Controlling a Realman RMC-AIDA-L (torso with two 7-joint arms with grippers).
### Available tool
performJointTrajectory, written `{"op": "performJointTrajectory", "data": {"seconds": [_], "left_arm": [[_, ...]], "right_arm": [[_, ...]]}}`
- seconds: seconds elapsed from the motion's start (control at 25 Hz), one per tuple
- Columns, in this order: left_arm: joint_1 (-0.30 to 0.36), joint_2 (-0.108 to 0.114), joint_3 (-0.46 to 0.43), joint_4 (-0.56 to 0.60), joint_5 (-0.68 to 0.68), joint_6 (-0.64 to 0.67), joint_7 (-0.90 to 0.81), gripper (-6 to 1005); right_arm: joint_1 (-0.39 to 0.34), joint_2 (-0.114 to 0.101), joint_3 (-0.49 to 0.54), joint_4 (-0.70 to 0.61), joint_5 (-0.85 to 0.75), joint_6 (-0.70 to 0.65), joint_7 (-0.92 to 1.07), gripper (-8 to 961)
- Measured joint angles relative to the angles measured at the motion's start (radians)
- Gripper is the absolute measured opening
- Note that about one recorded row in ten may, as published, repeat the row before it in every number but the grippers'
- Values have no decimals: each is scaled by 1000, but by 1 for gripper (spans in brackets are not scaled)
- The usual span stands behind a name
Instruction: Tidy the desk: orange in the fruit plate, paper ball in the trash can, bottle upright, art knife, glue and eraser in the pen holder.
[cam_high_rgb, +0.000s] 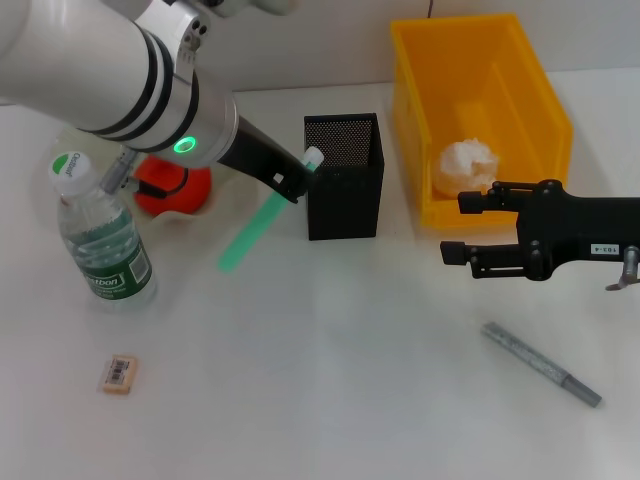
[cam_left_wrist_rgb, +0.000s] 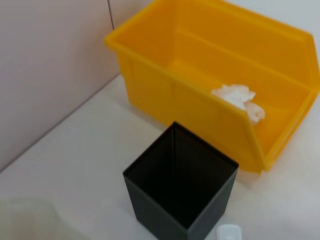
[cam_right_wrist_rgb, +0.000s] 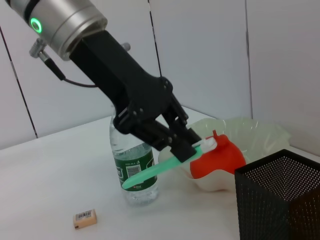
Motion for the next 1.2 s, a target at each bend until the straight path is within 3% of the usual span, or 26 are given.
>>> {"op": "performJointTrajectory", "data": {"seconds": [0.76, 1.2], "left_arm": [[3, -1, 8, 106, -3, -73, 2, 194], [13, -2, 23, 117, -16, -179, 11, 194]], "right_arm": [[-1, 0, 2, 6, 1, 7, -2, 763], [-2, 0, 2, 10, 1, 10, -2, 765]]}}
